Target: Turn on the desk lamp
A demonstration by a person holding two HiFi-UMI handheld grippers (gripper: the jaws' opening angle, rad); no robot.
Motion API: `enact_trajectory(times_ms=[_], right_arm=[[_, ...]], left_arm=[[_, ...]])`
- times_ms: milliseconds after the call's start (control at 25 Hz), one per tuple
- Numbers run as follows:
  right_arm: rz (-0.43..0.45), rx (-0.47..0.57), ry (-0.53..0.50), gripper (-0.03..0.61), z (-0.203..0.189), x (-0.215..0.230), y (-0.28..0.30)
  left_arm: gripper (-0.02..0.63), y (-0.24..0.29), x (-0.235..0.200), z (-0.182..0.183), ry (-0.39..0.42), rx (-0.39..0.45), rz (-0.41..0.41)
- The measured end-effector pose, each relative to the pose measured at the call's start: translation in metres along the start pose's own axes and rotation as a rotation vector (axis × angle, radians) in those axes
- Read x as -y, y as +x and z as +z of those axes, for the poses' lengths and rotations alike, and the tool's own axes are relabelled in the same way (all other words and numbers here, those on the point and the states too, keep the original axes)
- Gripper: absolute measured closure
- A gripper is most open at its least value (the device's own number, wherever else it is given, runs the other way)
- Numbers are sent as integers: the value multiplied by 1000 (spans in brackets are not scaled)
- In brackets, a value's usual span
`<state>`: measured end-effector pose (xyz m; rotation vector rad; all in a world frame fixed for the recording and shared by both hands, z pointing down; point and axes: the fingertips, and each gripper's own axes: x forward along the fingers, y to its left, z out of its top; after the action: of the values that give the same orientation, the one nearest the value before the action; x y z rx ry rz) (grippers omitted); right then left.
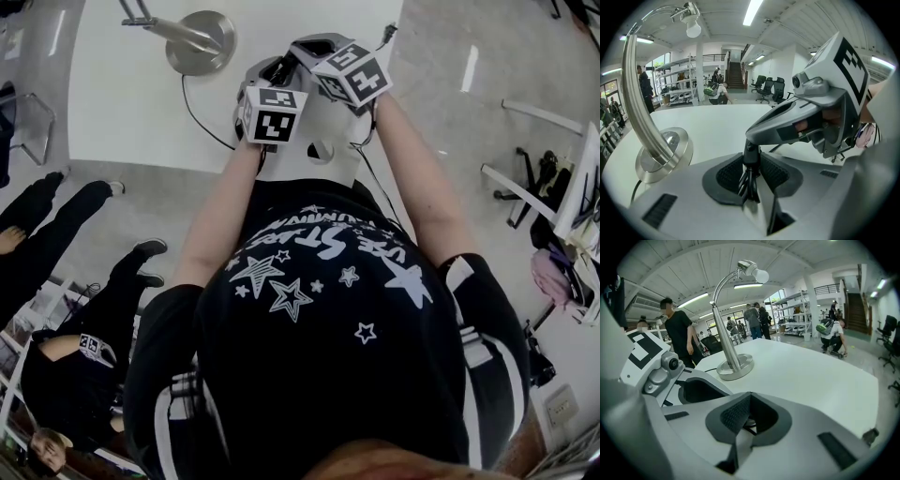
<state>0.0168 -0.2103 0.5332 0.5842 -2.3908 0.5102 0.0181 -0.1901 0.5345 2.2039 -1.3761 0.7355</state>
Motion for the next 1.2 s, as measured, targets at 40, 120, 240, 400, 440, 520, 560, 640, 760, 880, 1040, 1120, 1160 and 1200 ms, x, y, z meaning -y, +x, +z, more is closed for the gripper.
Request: enact_trajectory(times_ms=[40, 120, 240, 400, 440, 520, 560, 640, 760, 880, 1040, 1120, 1160, 1200], right_arm=[[-2, -1, 9, 574, 0, 0, 0], [-12, -6, 8, 574, 0, 0, 0], [-29, -13, -12, 574, -2, -3, -4], [-47, 15, 14, 574, -2, -5, -18], [-53, 28, 26, 574, -1, -4, -22], [-63, 55, 44, 574, 2, -3, -31], [-67, 68, 50, 574, 4, -3, -35], [-71, 88, 52, 574, 7, -4, -43], [-72, 112, 48, 574, 10, -6, -56], [-66, 161, 49, 574, 17, -8, -71], [-30, 222, 31, 574, 27, -10, -90], [-8, 230, 3, 574, 28, -12, -96], [3, 232, -10, 574, 28, -14, -99], [12, 233, -21, 574, 27, -15, -102]], left_arm=[[485, 0, 0, 0, 0, -1, -1], [485, 1, 0, -1, 8, 1, -3], [485, 1, 1, 0, 15, 7, -14], [483, -6, 4, 3, -42, 24, -57], [483, -8, 4, 4, -46, 28, -59], [483, -12, 4, 6, -39, 33, -59], [483, -14, 4, 6, -37, 36, -59], [483, -20, 3, 9, -48, 48, -55], [483, -33, 0, 15, -87, 78, -37], [483, -47, -2, 25, -107, 120, -11], [485, -64, 1, 39, -139, 183, 8], [485, -74, 4, 44, -153, 220, 30], [485, -79, 5, 44, -162, 234, 42], [485, -84, 7, 43, -172, 244, 56]])
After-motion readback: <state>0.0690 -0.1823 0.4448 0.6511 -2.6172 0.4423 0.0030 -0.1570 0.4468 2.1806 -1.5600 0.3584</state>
